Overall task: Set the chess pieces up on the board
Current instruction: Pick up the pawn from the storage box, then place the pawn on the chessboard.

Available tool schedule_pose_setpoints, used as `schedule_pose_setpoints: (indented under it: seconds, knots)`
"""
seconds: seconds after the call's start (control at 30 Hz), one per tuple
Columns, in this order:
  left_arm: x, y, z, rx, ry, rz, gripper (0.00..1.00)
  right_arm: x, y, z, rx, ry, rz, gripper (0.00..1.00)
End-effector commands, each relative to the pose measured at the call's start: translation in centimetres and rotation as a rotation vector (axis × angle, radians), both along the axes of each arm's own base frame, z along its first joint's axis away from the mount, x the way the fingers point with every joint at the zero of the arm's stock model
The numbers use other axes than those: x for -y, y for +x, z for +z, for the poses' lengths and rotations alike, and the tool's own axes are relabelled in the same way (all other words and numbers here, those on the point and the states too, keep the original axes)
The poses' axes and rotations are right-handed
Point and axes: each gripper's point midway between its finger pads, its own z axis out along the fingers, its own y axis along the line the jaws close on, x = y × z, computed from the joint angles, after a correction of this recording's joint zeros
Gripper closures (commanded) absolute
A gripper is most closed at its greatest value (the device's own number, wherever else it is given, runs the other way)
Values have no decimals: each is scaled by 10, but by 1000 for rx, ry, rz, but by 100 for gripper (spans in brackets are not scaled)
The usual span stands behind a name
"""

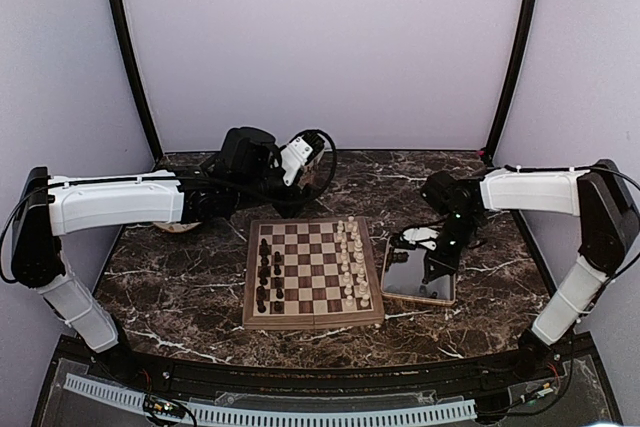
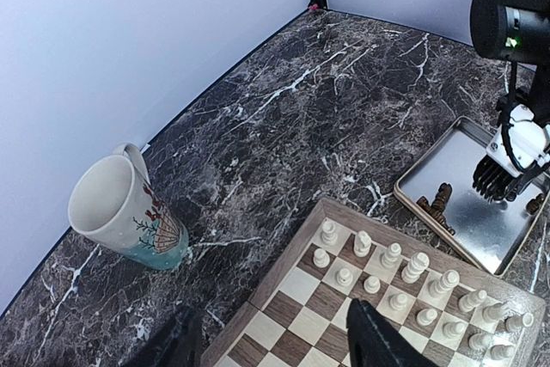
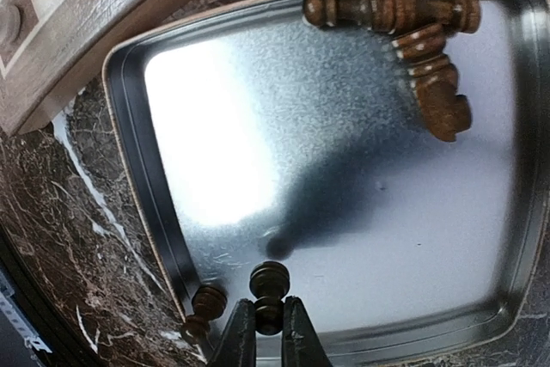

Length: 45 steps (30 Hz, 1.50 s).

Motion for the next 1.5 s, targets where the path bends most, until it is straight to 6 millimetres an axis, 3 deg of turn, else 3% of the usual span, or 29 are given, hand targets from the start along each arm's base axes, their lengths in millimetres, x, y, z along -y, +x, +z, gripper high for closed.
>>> schedule_pose_setpoints:
  seconds: [0.0, 0.13, 0.3, 0.47, 0.67, 0.8, 1.03, 1.3, 1.47]
  knots:
    - [0, -1, 12, 13, -12, -1, 40, -5, 9, 23, -1, 72, -17, 96]
    - [0, -1, 13, 13, -12, -3, 40, -13, 11, 43, -15, 141, -18, 96]
    - [-6, 4, 19, 31, -18, 42, 40, -36, 30, 72, 44, 215, 12, 96]
    - [-32, 21, 29, 106, 4, 213, 40, -74, 35, 85, 71, 205, 121, 95]
    - [-65, 29, 57, 201, -11, 367, 36, -131, 41, 96, 141, 177, 241, 95]
    - [-85, 32, 75, 226, -58, 428, 35, -172, 39, 94, 162, 171, 307, 94]
    - [-107, 36, 93, 205, -153, 450, 35, -229, 20, 62, 146, 105, 430, 94]
    - [-114, 40, 95, 226, -122, 454, 35, -246, 12, 32, 105, 51, 468, 91]
    - [-106, 40, 88, 202, -111, 420, 35, -247, 13, 38, 121, 60, 464, 78]
